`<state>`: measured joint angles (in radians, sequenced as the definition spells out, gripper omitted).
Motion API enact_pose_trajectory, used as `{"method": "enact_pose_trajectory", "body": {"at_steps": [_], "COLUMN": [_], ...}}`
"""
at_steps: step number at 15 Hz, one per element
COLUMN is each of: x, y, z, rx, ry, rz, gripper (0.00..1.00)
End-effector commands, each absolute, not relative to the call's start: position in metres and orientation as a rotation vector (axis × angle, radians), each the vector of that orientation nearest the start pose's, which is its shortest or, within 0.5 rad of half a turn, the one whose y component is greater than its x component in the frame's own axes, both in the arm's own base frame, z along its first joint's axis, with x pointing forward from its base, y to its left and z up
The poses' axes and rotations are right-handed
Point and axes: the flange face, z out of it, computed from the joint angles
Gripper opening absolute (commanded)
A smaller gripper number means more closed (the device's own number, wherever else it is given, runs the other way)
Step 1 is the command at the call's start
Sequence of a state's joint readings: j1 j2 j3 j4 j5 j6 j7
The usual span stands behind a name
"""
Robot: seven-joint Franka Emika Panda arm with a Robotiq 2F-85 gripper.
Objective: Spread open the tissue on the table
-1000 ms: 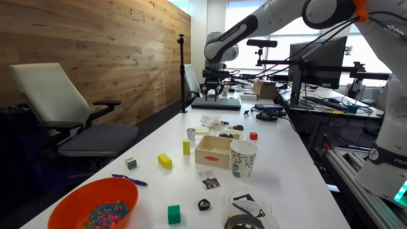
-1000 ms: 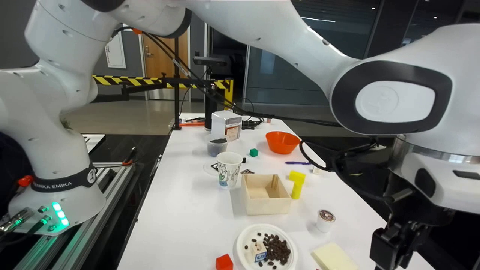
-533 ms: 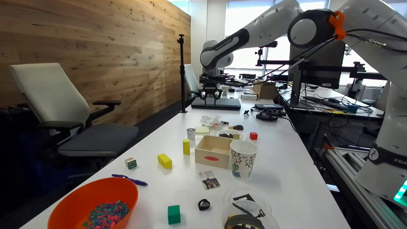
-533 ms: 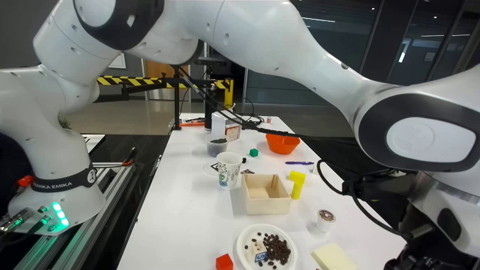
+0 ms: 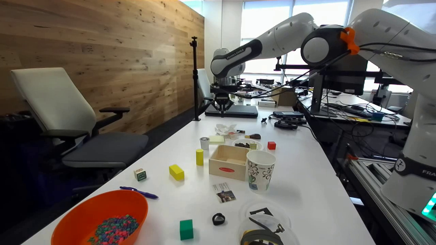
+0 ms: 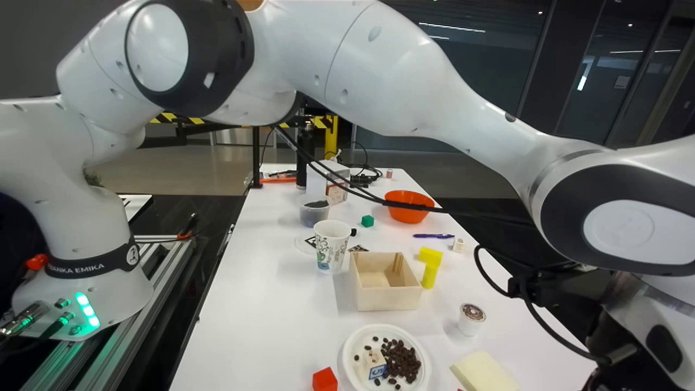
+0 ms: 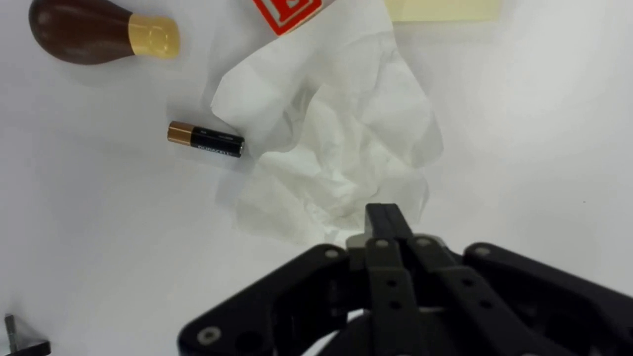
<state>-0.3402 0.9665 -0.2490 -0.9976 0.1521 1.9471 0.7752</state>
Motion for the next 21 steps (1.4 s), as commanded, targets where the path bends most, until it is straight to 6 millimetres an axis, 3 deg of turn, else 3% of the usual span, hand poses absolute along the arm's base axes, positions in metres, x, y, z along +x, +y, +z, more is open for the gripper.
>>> {"method": "enact_pose_trajectory", "body": {"at_steps": [1,8,21], "x": [0.697,0.692,0.704], "y": [-0.373,-0.387,-0.388], "z": [0.278,0.256,0.212], "rx": [-2.500,-2.510,-2.542], "ry": [1.979,2.012,2.045], "rz": [-0.006,0.059,-0.001], "gripper": [0.00,0.00,0.00]}}
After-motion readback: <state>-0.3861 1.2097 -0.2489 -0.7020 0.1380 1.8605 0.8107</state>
